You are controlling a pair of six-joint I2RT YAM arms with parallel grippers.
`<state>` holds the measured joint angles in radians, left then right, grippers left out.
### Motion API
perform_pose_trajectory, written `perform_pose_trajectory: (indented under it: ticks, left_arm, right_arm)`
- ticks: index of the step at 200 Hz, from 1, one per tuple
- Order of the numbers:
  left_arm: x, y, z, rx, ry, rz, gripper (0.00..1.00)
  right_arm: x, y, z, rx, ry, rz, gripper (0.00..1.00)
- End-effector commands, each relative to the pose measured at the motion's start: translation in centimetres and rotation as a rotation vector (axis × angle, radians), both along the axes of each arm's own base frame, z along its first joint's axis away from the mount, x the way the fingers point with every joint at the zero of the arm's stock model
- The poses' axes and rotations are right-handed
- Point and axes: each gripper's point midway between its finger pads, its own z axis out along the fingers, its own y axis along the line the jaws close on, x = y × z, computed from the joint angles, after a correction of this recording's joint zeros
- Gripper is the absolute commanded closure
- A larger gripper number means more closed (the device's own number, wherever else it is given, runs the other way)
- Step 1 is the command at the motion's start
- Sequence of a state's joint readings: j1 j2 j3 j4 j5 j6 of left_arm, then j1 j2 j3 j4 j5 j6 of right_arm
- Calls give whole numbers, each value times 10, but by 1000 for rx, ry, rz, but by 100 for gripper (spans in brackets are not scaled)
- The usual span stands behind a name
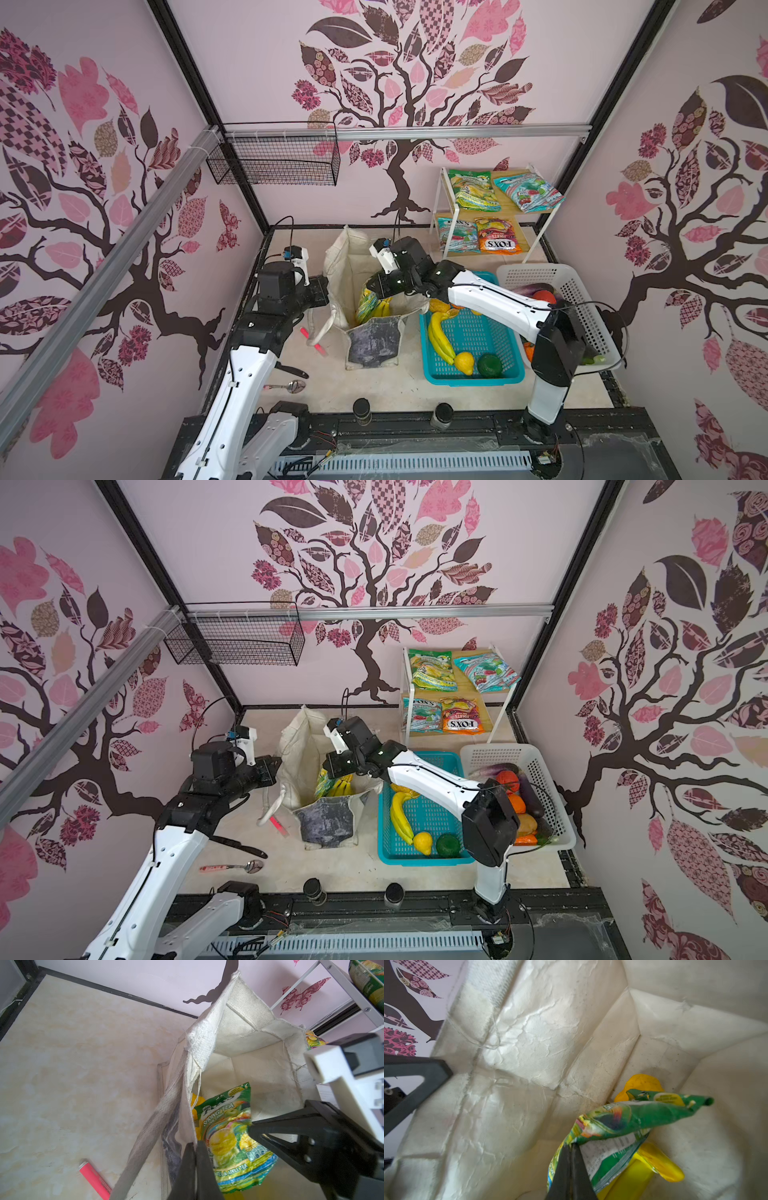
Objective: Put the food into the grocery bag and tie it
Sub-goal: 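Lower the candy bag into the tote and open the right gripper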
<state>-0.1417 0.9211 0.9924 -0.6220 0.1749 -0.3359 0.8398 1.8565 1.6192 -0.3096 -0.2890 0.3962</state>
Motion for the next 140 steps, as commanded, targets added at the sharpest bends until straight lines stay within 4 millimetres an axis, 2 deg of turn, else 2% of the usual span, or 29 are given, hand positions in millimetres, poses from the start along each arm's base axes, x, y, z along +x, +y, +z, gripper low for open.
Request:
perform_pose_trajectory:
  ticks: [1,32,63,75,114,140]
  left_arm:
    - [-1,-2,-9,3,10,-19,100]
    - [-1,-1,-7,5,4,-13,100]
    - [-1,-4,-8,-3,12,-25,100]
    - [-1,-3,-8,-4,9,-24,100]
    - [-1,-3,-7,-2,5,-22,100]
    - [-1,-3,-7,-2,6,-22,100]
  right_arm:
    - [13,26,23,78,-67,33,100]
    - [28,21,-19,-19,-58,-33,100]
    - [39,-3,-54,-142,-78,-133,100]
    - [42,-12,-61,-175,-96,-164,100]
    - [45,-21,-77,-243,-102,-182,100]
    - [42,-20,-77,-236,-91,-181,92]
